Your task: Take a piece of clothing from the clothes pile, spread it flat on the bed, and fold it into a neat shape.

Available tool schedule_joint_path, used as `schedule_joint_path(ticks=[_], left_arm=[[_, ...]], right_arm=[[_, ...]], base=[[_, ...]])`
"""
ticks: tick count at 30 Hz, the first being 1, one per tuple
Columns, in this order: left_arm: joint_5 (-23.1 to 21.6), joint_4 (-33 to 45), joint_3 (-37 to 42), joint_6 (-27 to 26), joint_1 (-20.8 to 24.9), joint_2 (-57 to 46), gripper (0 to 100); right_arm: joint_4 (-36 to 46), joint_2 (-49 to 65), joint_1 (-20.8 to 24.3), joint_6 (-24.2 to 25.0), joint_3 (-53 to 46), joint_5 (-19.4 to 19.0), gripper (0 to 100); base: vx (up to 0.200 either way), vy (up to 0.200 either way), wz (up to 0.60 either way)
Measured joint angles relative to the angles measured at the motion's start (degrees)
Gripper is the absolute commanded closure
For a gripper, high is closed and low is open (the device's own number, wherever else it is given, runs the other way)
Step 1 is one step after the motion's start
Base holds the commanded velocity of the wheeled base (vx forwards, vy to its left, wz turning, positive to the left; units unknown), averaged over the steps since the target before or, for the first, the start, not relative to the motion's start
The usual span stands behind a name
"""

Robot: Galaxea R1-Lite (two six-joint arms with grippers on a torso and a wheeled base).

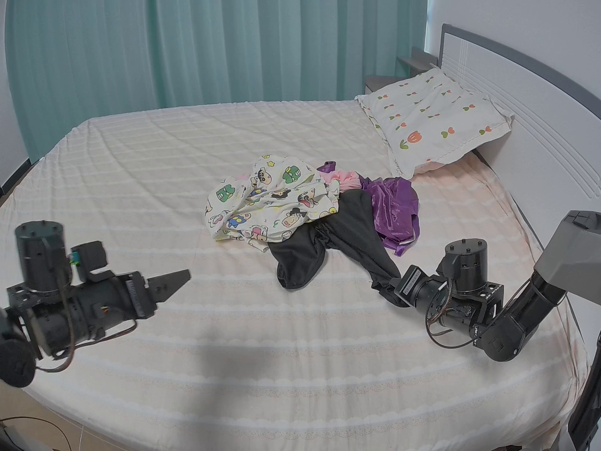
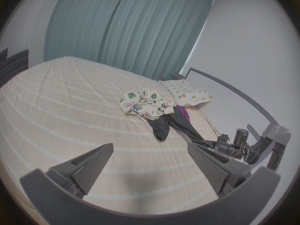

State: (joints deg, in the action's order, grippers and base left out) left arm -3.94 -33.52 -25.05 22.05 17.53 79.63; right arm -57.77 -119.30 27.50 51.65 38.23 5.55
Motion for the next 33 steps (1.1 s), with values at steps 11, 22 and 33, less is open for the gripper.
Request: schedule_joint_path(ticks=[11, 22, 33], left_arm=[[1.9, -8.0, -20.0, 11.0, 7.3, 31.7, 0], [2.6, -9.8, -38.2, 15.7, 11.2, 50.5, 0], [4.2, -8.3, -45.9, 16.0, 11.4, 58.4, 0]], right_arm=[[-3.0, 0.8, -0.2, 1.0, -2.7, -0.1, 100], [-4.4, 1.3, 0.3, 1.3, -4.0, 0.0, 100], [-4.7, 1.4, 0.3, 1.3, -4.5, 0.0, 100]], base=[[0.0, 0.0, 0.0], [0.0, 0.0, 0.0], [0.0, 0.0, 0.0]])
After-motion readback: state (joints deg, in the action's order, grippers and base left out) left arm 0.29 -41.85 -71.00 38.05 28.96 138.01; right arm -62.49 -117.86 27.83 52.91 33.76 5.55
